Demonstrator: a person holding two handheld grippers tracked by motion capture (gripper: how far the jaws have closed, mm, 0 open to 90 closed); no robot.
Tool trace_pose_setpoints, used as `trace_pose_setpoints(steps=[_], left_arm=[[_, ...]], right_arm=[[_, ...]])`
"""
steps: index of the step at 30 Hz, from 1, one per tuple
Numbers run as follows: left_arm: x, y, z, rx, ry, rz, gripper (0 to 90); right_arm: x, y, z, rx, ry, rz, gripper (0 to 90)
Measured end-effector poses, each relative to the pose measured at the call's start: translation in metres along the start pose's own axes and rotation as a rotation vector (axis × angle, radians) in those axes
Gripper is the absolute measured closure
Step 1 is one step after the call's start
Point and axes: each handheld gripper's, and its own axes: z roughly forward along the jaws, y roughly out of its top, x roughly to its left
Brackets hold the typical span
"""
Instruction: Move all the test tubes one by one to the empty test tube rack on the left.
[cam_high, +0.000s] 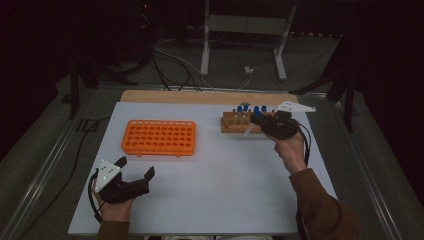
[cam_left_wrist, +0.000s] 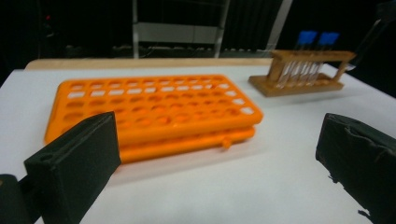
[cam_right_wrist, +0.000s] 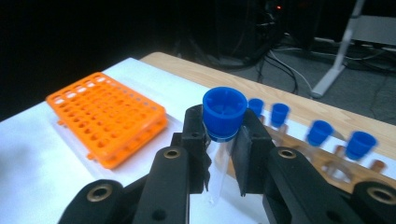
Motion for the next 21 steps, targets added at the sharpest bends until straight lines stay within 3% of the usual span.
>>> trace_pose_setpoints(steps=[11, 14, 21], left_arm=[[-0.019, 0.035, 0.025, -0.040, -0.077, 0.066, 0.7], [-0.029, 0.043, 0.038, -0.017, -0.085, 0.097, 0.7], [-0.048, 0.053, 0.071, 0.001, -0.141, 0.095, 0.7]], right_arm=[[0.027, 0.003, 0.013, 0.027, 0.081, -0.009, 77.1], [0.032, 0.004, 0.016, 0.032, 0.095, -0.006, 77.1], [0.046, 0.005, 0.024, 0.057, 0.122, -0.021, 77.1]])
